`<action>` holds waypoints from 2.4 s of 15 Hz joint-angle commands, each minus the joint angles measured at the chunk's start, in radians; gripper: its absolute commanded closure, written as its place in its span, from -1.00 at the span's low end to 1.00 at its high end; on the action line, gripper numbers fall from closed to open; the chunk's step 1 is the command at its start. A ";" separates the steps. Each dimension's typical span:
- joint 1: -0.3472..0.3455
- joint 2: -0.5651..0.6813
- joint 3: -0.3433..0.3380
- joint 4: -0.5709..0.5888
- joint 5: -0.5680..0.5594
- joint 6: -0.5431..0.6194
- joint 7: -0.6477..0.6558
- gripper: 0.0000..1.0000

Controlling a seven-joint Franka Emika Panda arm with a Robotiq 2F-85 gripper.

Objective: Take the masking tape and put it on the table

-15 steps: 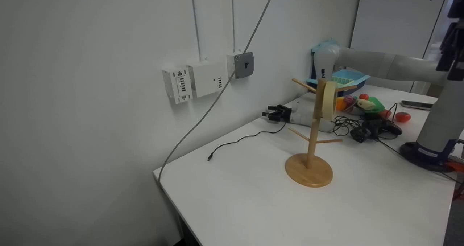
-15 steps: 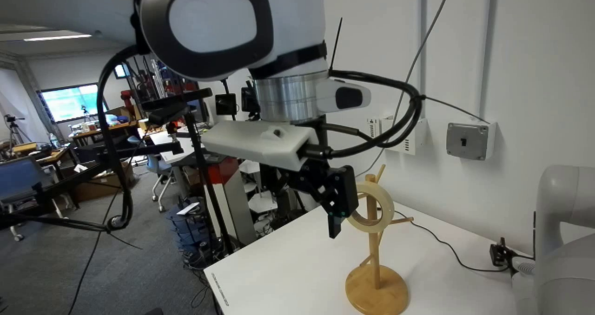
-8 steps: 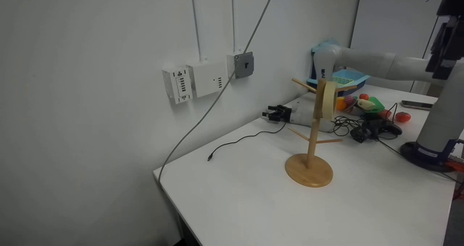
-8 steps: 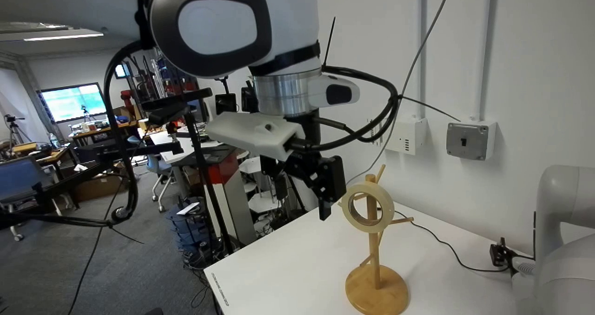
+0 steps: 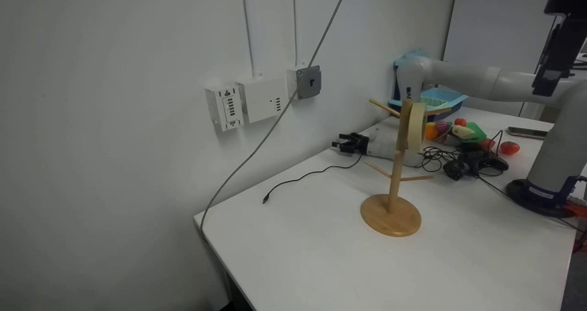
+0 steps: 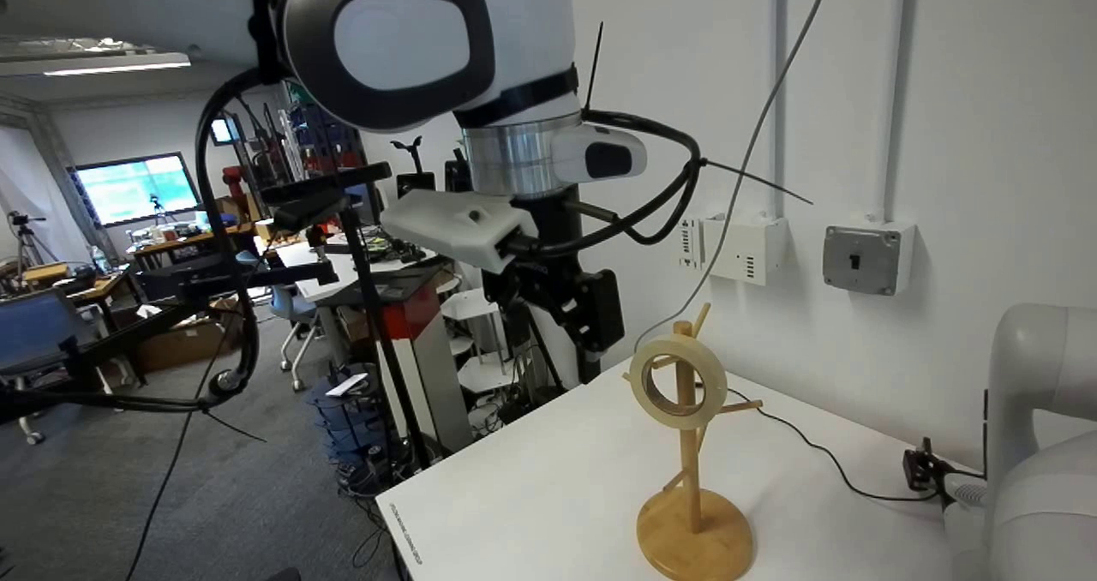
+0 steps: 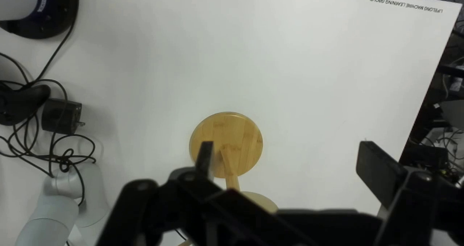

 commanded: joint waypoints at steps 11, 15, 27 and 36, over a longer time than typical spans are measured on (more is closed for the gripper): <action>-0.016 0.052 0.044 0.021 0.092 0.068 0.415 -1.00; -0.016 0.083 0.062 0.042 0.119 0.140 0.559 -1.00; -0.014 0.133 0.076 0.080 0.100 0.222 0.719 -1.00; -0.016 0.132 0.082 0.072 0.071 0.243 0.869 -1.00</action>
